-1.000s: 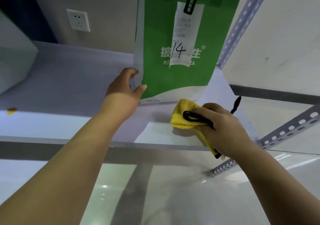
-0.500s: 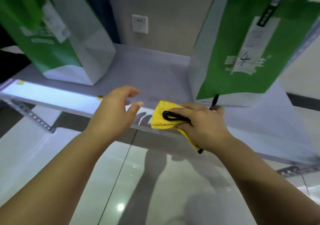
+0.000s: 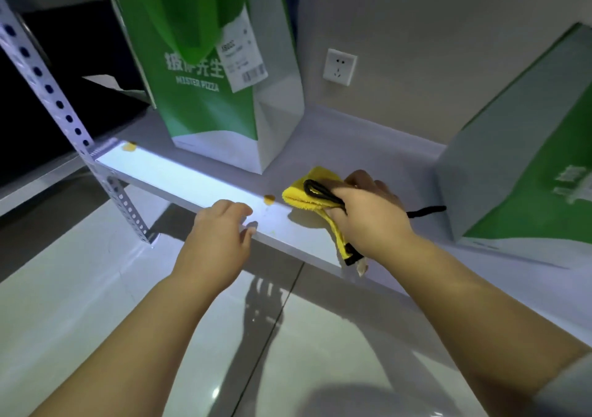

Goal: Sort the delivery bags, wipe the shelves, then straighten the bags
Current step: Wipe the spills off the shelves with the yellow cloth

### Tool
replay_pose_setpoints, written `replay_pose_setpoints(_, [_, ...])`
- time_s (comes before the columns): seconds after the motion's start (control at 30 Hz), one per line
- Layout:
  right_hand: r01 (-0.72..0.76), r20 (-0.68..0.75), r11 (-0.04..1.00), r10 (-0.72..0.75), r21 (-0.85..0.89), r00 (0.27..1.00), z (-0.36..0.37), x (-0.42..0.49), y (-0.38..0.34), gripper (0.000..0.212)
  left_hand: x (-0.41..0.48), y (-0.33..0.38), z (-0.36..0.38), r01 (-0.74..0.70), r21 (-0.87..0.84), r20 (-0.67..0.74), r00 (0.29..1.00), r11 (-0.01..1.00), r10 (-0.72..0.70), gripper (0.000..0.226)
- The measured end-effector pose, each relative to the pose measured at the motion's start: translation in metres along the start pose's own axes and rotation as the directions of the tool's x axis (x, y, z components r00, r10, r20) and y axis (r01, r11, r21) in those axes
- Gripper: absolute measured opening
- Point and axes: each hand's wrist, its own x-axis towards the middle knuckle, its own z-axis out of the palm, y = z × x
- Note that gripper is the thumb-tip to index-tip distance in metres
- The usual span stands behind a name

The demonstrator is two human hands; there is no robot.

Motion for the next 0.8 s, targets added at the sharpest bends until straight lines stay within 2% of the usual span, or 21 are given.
replay_pose_setpoints(0.13, [-0.084, -0.003, 0.995, 0.084, -0.052, 0.996, 0.011, 0.032, -0.012, 0.039, 0.012, -0.020, 0.015, -0.008, -0.008, 0.026, 1.000, 1.000, 0.008, 0.022])
replay_pose_setpoints(0.27, [-0.089, 0.082, 0.994, 0.094, -0.066, 0.992, 0.028, 0.053, -0.029, 0.042, 0.020, -0.035, 0.022, 0.007, -0.095, 0.020, 1.000, 0.995, -0.005, 0.022])
replay_pose_setpoints(0.47, [0.012, 0.081, 0.991, -0.001, -0.134, 0.997, 0.040, 0.056, -0.045, 0.053, 0.028, -0.045, 0.015, 0.038, -0.217, -0.041, 0.998, 0.975, -0.048, 0.024])
replay_pose_setpoints(0.63, [0.142, 0.066, 0.986, -0.137, -0.089, 0.988, 0.047, 0.046, -0.044, 0.053, 0.031, -0.052, 0.016, 0.036, -0.194, -0.106, 0.993, 0.980, -0.057, 0.028])
replay_pose_setpoints(0.8, [0.198, 0.058, 0.976, -0.193, -0.092, 0.979, 0.045, 0.029, -0.038, 0.049, 0.029, -0.055, 0.017, 0.007, -0.184, -0.109, 0.994, 0.983, -0.028, 0.030])
